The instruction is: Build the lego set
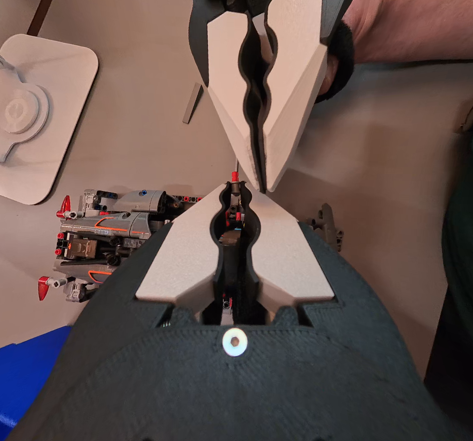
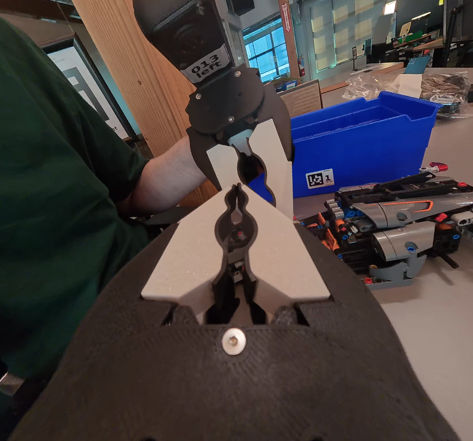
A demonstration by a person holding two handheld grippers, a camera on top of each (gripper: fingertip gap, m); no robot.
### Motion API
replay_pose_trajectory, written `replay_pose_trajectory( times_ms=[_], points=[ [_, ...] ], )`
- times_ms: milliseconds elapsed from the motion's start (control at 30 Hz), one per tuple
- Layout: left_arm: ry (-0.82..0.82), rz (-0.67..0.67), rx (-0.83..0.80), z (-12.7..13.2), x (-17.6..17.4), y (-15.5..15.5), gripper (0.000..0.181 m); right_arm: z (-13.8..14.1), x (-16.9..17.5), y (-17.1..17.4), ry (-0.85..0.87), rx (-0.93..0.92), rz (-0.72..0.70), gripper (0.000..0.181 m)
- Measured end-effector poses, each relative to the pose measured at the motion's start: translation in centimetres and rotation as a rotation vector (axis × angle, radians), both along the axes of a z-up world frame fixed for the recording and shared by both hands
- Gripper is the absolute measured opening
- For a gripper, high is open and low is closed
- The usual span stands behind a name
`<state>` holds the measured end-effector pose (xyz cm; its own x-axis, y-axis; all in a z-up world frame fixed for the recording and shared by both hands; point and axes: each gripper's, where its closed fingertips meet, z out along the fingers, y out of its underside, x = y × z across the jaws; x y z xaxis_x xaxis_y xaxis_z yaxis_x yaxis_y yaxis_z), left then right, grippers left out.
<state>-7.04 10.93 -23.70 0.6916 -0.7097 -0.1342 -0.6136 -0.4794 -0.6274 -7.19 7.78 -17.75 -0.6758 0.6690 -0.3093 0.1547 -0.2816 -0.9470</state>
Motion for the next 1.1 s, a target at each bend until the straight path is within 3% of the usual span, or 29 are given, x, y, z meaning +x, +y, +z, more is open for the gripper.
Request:
replay_pose_trajectory(
  times_ms=[1100],
  points=[
    [-0.019, 0.004, 0.010, 0.7, 0.3, 0.0, 0.005, -0.7, -0.5, 0.4, -0.029, 0.049, -0.045, 0.004]
  ],
)
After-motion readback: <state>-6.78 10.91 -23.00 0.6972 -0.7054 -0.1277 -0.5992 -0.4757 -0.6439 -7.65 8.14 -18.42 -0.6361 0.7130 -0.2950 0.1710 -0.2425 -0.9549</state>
